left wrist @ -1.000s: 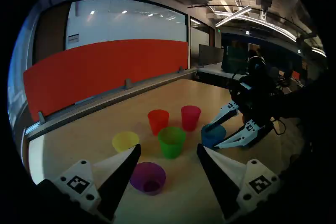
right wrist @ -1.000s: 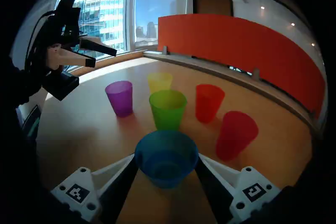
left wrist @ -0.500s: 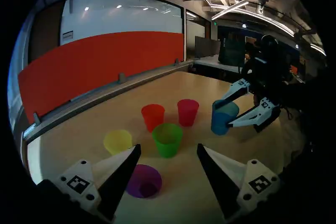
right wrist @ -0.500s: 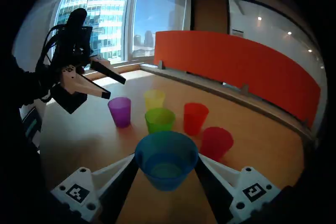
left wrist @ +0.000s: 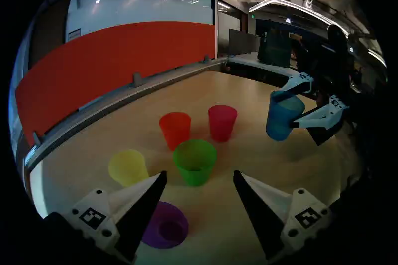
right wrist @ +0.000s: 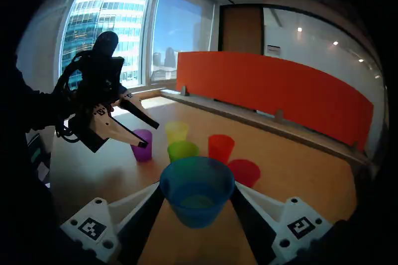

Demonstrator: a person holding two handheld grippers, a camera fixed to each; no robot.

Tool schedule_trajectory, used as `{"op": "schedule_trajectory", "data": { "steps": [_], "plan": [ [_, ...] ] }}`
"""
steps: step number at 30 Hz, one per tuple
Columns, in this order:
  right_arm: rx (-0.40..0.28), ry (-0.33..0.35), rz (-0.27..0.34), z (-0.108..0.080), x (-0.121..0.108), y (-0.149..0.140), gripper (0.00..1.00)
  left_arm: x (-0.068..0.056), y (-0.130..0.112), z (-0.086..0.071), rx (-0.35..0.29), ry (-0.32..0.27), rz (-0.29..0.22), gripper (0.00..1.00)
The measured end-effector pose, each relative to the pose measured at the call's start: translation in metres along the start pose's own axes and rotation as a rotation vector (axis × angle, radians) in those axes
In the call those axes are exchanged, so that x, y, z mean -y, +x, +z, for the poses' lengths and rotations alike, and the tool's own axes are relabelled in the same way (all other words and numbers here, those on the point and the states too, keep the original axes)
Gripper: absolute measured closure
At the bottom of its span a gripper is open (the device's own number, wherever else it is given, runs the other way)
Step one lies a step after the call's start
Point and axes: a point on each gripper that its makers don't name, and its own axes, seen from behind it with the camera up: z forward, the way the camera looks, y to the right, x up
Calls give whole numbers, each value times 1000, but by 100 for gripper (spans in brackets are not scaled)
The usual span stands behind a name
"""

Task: Pour water

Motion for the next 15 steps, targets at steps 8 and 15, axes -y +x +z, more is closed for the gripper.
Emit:
{"op": "schedule_trajectory", "data": {
  "steps": [8, 15],
  "plan": [
    [-16, -9, 1, -7, -5, 5, 9, 3, -7, 23, 52, 18, -29, 0],
    [-23, -19, -2, -13, -9, 7, 9, 6, -6, 40, 67, 35, -47, 0]
  ]
}}
